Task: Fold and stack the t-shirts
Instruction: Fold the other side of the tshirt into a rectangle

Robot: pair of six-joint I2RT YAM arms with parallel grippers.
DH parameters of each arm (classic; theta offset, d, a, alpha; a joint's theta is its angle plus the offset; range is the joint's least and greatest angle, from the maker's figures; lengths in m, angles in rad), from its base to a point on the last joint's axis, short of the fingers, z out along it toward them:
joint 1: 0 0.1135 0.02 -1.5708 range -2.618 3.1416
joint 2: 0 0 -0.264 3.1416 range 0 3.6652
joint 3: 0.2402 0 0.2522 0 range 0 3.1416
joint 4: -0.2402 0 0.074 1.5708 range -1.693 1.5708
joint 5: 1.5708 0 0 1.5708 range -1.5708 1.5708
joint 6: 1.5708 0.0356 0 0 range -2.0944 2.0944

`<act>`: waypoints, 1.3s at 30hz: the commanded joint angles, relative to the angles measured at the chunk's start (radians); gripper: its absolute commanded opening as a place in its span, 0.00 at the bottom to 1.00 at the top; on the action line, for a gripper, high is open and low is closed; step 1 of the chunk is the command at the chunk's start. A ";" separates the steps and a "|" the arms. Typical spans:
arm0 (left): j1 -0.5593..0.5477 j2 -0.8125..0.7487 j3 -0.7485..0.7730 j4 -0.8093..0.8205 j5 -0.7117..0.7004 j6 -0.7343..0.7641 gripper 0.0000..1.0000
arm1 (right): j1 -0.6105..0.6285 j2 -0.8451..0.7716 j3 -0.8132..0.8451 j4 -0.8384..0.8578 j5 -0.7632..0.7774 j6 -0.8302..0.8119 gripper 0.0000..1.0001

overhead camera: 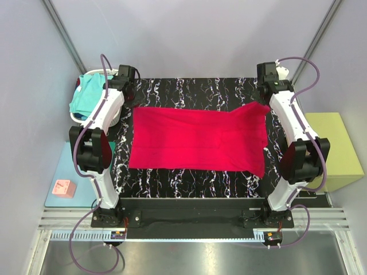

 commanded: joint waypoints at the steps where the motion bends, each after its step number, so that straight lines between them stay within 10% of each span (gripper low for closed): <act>1: -0.001 -0.011 0.015 0.014 -0.026 0.015 0.00 | 0.006 -0.076 -0.054 0.038 0.057 -0.010 0.00; 39: -0.063 -0.318 -0.463 0.048 -0.121 0.003 0.00 | 0.035 -0.446 -0.518 -0.024 0.093 0.047 0.00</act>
